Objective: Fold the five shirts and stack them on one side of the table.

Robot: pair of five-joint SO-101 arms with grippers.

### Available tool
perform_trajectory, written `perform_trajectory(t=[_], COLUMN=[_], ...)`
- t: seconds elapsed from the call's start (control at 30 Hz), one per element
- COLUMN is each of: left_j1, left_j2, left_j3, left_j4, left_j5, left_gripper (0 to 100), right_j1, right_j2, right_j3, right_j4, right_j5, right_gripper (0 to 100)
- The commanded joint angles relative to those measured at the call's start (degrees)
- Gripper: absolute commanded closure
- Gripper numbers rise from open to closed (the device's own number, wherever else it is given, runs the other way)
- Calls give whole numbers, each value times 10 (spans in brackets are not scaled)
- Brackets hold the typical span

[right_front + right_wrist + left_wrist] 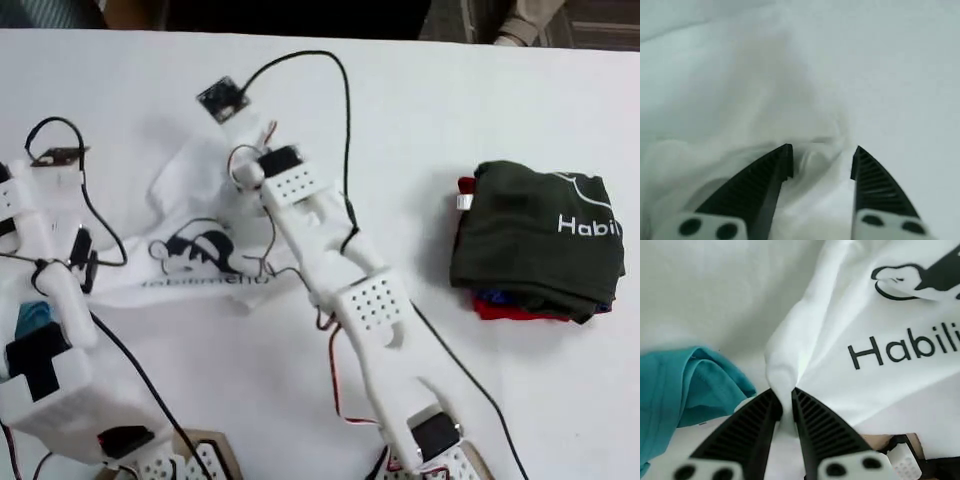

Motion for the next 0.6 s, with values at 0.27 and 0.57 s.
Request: perform_trajectory(t=[0.27,0.57], left_j1=[2,73], left_j2=[-38,-33], left_j3=[-6,-5], left_j4=[-34,-61], left_j5=[-1,0], left_gripper=[975,974], right_j1=[30,120], right_j2=[-12,-11], right_j3=[-39,-193], right_j4=[171,379], right_j5=[55,77], right_gripper=[984,978])
